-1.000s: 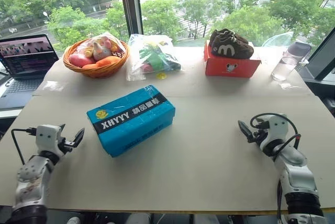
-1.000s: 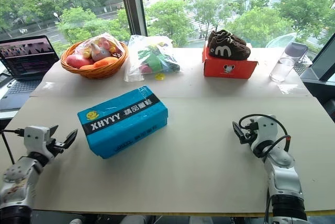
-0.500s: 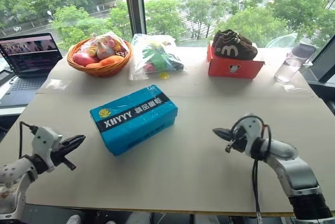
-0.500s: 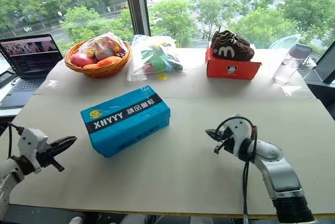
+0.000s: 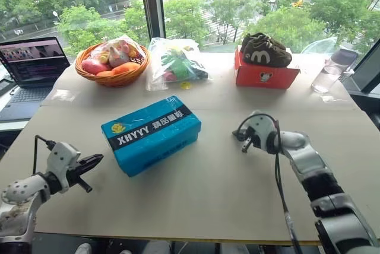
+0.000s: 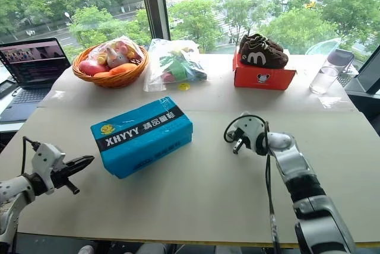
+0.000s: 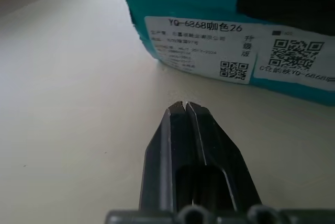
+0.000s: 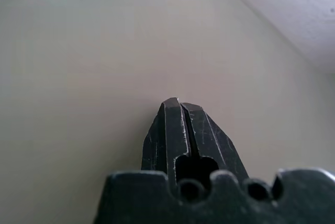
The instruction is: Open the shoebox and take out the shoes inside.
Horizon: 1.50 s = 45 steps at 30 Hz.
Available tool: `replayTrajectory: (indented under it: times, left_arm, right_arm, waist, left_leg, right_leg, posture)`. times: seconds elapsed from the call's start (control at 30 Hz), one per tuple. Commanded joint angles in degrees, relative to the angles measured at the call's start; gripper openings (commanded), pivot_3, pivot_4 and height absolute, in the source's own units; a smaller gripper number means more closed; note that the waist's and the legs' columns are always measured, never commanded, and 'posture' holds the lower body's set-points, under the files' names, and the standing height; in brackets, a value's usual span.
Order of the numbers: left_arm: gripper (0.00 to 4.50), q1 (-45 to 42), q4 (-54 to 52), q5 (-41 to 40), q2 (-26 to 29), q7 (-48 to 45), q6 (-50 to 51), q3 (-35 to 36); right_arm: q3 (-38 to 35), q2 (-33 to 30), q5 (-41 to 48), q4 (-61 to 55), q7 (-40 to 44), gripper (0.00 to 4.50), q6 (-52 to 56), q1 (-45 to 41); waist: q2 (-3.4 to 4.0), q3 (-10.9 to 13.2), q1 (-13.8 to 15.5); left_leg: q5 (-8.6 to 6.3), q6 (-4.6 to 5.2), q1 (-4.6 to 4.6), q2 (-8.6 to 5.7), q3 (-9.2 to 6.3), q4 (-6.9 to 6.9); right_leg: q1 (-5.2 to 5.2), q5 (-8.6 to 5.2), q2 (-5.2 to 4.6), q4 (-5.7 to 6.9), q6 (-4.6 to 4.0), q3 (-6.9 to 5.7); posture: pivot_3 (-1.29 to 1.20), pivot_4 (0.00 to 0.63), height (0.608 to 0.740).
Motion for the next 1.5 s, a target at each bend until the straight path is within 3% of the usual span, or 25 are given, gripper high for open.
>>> replayTrajectory:
  times: [0.03,0.3,0.47,0.57,0.77,0.93,1.17,1.3,1.5]
  left_arm:
    - [0.06,-1.6,-5.8,-1.3,-0.6,1.0,2.9,-1.4]
    - [0.06,-1.0,-11.6,-0.6,-0.2,1.2,5.7,-3.3]
    - [0.06,-0.8,-11.8,-0.4,0.0,1.0,5.6,-3.4]
    - [0.06,-1.6,-11.3,-0.4,0.0,0.6,5.4,-3.9]
    - [0.06,-11.6,-2.0,3.6,-1.0,-3.2,1.4,-10.4]
    - [0.06,-23.2,9.3,7.4,-4.4,-6.9,-3.5,-16.6]
    - [0.06,-33.0,22.2,11.2,-10.2,-11.5,-9.8,-21.6]
    - [0.06,-35.3,25.4,12.1,-12.2,-12.8,-11.8,-22.3]
    - [0.06,-39.9,32.5,14.6,-13.0,-13.4,-16.6,-22.8]
  right_arm:
    - [1.4,3.6,-1.7,9.9,3.8,0.00,-8.8,-6.4]
    - [3.5,14.9,-2.8,21.7,11.7,0.00,-14.3,-15.1]
    - [3.1,17.8,-2.6,22.9,13.0,0.00,-14.8,-17.1]
    - [2.9,16.6,-2.0,19.8,14.8,0.00,-13.9,-15.6]
    - [3.2,7.8,0.0,-3.0,20.5,0.00,-4.4,-3.0]
    - [1.3,3.2,0.4,-17.9,17.4,0.00,3.7,6.6]
    - [-2.8,2.1,-2.4,-13.7,6.7,0.00,5.4,6.1]
    - [-3.6,0.8,-2.0,-11.0,7.2,0.00,4.4,4.4]
    - [-2.0,-3.2,0.7,-21.6,13.9,0.00,10.6,9.6]
  waist:
    - [0.00,0.0,-0.4]
    - [0.03,0.0,-1.1]
    - [0.06,0.0,-1.3]
    - [0.07,0.0,-1.4]
    - [0.09,0.1,0.0]
    - [0.07,0.0,0.8]
    - [0.06,0.0,0.7]
    - [0.05,0.0,1.0]
    - [0.05,0.0,0.8]
  left_leg:
    - [0.00,-0.01,0.00,0.06,0.00,0.00]
    - [0.01,-0.08,0.04,0.35,0.00,-0.03]
    - [0.11,-0.30,0.13,0.76,0.01,-0.25]
    - [0.15,-0.37,0.12,0.84,0.01,-0.33]
    - [0.20,-0.45,-0.09,0.78,0.01,-0.25]
    - [0.20,-0.45,-0.12,0.78,0.01,-0.14]
    - [0.22,-0.47,-0.06,0.76,0.04,0.10]
    - [0.30,-0.48,0.13,0.75,0.04,0.13]
    - [0.30,-0.47,0.08,0.76,0.00,0.13]
  right_leg:
    - [0.00,0.01,0.05,-0.01,-0.02,0.00]
    - [-0.02,0.39,0.37,-0.04,-0.65,0.03]
    - [-0.20,0.45,0.78,0.02,-0.76,0.07]
    - [-0.33,0.50,0.90,0.07,-0.85,0.14]
    - [-0.44,0.61,0.92,0.07,-1.03,0.20]
    - [-0.39,0.57,0.92,0.06,-0.96,0.18]
    - [-0.18,0.51,0.92,0.07,-0.57,0.18]
    - [0.10,0.53,0.92,0.06,-0.53,0.17]
    - [0.10,0.52,0.92,0.00,-0.51,0.13]
  posture:
    - [0.00,0.150,0.740]
    - [0.00,0.150,0.740]
    - [0.00,0.150,0.740]
    - [0.00,0.150,0.740]
    - [0.00,0.150,0.740]
    - [0.00,0.150,0.740]
    - [0.00,0.150,0.740]
    - [0.00,0.150,0.740]
    - [0.00,0.150,0.740]
